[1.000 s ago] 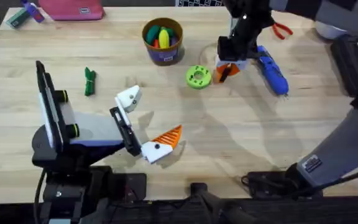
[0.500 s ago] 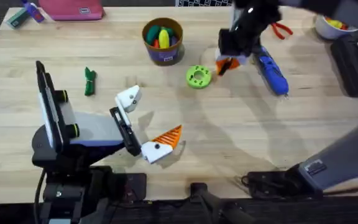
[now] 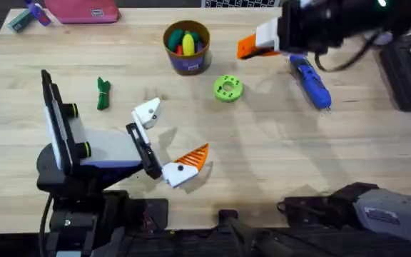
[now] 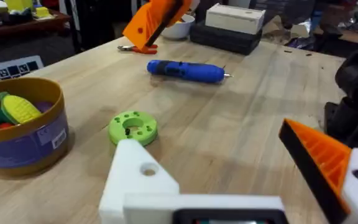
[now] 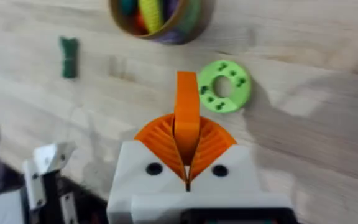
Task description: Pick up the gripper from the table and insert it into the empty holder that is missing its gripper. Then pick up a screw, insert it into the mounting hole, and use the screwdriver to tighten it. Finally, clean up the table by picking up the vegetable and placing it into the bucket.
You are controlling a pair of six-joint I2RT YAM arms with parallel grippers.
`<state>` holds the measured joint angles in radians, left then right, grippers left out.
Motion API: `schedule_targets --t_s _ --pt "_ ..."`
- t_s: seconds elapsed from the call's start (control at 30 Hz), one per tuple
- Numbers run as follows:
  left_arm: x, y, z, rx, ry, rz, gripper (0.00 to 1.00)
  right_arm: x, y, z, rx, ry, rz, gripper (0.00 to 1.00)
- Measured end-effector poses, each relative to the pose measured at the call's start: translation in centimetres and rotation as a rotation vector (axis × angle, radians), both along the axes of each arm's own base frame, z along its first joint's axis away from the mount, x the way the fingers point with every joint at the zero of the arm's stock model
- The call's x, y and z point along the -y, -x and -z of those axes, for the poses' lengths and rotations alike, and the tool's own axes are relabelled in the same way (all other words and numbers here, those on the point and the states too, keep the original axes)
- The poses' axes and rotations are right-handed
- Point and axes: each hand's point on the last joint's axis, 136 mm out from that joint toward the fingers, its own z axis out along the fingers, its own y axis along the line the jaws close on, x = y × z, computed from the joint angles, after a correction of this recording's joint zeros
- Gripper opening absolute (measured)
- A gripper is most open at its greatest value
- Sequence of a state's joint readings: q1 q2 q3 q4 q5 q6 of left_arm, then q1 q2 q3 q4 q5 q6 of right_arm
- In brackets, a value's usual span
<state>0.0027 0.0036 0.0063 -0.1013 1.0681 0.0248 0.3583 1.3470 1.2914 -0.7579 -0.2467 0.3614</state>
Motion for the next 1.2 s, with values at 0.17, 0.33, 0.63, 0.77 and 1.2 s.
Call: schedule_targets --t_s 0.17,0.33,0.63,0.77,1.2 --pt "0.0 0.0 0.0 0.001 0.0 0.0 0.985 -1.0 1.6 -0.4 0.049 -0.196 -0.096 0.009" --pt "0.0 0.0 0.0 0.0 0.0 0.0 0.986 -2.6 3.3 0.5 0.008 -0.393 -0.233 0.009" --pt "0.0 0.0 0.0 0.0 0.0 0.0 0.985 -5.8 4.7 1.4 -0.135 -0.657 -0.459 0.009" --pt "0.0 0.0 0.0 0.0 0.0 0.0 0.986 -6.8 4.9 1.6 -0.194 -0.797 -0.577 0.009" --pt "0.0 0.0 0.0 0.0 0.0 0.0 0.986 -8.9 6.0 5.4 -0.413 -0.943 -0.679 0.009"
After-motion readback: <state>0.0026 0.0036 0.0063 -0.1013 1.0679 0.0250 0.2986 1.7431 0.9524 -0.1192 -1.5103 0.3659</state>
